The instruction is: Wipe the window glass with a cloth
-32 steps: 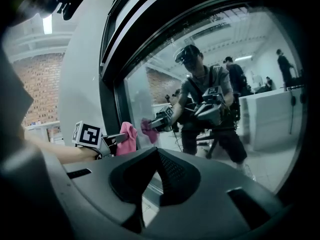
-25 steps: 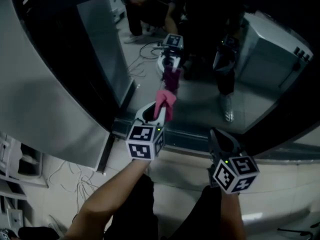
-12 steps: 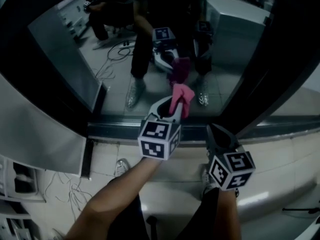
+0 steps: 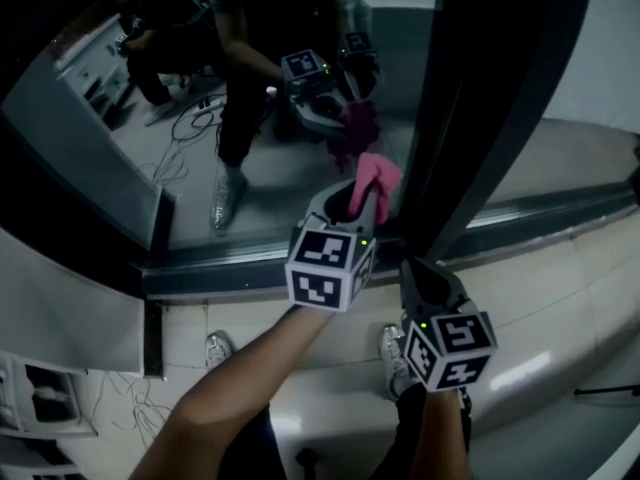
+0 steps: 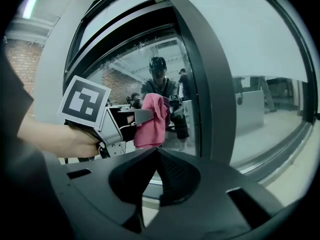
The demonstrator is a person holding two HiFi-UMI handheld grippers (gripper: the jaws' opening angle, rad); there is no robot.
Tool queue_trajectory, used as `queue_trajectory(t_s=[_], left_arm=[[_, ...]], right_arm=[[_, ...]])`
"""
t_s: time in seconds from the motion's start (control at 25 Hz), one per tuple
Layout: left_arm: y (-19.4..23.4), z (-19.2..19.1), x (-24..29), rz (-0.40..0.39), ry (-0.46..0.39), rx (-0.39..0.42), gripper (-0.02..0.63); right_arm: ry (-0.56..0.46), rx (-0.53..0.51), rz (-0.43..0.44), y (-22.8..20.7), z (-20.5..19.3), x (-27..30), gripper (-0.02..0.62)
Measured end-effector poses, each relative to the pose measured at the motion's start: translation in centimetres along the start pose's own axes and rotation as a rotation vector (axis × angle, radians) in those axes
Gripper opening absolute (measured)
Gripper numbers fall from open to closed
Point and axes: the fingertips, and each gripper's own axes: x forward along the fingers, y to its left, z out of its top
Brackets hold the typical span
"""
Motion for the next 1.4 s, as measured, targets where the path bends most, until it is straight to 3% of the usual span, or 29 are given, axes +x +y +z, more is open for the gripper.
queue_trajectory(t_s=[0.12,0.4,0.68,0.92,1.4], left_arm=[[-1.6,0.3,1.7,-0.017,-0.002,0.014,0.061],[-1.9,1.9,2.5,0.004,-0.043,-0.026,0.061],[-5.2,-0.4,8.1,0.044,-0.081,-0.037,0.061],[-4.1,0.4,5.4,0.045,-0.090,-0.046,0.061],[0.1,-2.9,3.8,0.102,-0.018,-0.034,0.061]], right_arm=[[-0.014,0.008,-0.031,-1.2,0.4,-0.4,0.006],[0.026,-0.017,-0.051,1.2,-0.6,-1.5,0.006],[0.027,0.067,-0.066,-5.9,-2.3,-2.1,0.006],[0.014,0.066,-0.071,-3.7,-1.0,-3.3,0.006],[0.036,0.032,-0.020,-3.1,-2.0,-0.6,0.006]])
